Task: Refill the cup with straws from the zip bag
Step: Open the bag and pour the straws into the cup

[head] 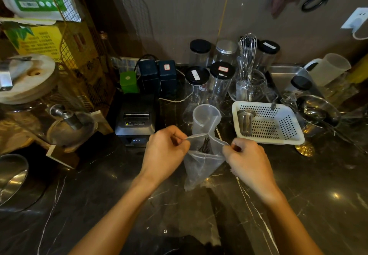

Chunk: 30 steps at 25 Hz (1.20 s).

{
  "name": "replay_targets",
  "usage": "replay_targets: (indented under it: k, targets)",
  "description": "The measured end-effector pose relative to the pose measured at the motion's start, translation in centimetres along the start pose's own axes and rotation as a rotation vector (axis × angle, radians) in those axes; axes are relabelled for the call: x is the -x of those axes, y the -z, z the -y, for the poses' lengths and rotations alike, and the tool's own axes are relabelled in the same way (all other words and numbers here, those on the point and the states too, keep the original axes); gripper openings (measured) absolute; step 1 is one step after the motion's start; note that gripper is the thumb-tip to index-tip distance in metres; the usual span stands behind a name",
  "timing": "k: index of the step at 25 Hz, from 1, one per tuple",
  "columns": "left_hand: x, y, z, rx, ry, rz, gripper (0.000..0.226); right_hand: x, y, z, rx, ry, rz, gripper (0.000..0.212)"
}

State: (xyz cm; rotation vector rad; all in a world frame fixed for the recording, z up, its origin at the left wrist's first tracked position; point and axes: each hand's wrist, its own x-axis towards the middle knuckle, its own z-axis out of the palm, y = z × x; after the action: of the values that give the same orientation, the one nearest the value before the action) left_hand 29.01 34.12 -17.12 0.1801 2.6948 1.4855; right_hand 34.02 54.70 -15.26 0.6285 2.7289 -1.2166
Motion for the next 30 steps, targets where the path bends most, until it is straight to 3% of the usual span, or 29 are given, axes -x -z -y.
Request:
replay_targets:
  k: [10,13,17,23,30]
  targets:
    - [-0.6,-0.8,-1.0,-0.038,-0.092,0.073,0.006,-1.3,-1.5,2.1,0.135,0.244,-0.089,0.033]
    - [-1.3,-1.0,-1.3,-0.104,-0.156,0.077,0.027,-1.3,-1.6,1.9,0.118,0.292,-0.069,0.03]
    - [-2.2,-0.9,-1.1,-0.133,-0.193,0.044,0.005,-1.3,-0.9,1.5,0.16,0.218,-0.079,0.028]
    - [-2.5,0.8,0.5,-0.137,-0.07,-0.076,0.012,-1.4,0.7,-0.1,0.153,0.062,-0.13,0.027]
    - [-2.4,0.0,-0.6,-0.026,-0.186,0.079,0.004,-2.8,-0.3,2.1,0.271,0.201,-0.124,0.025]
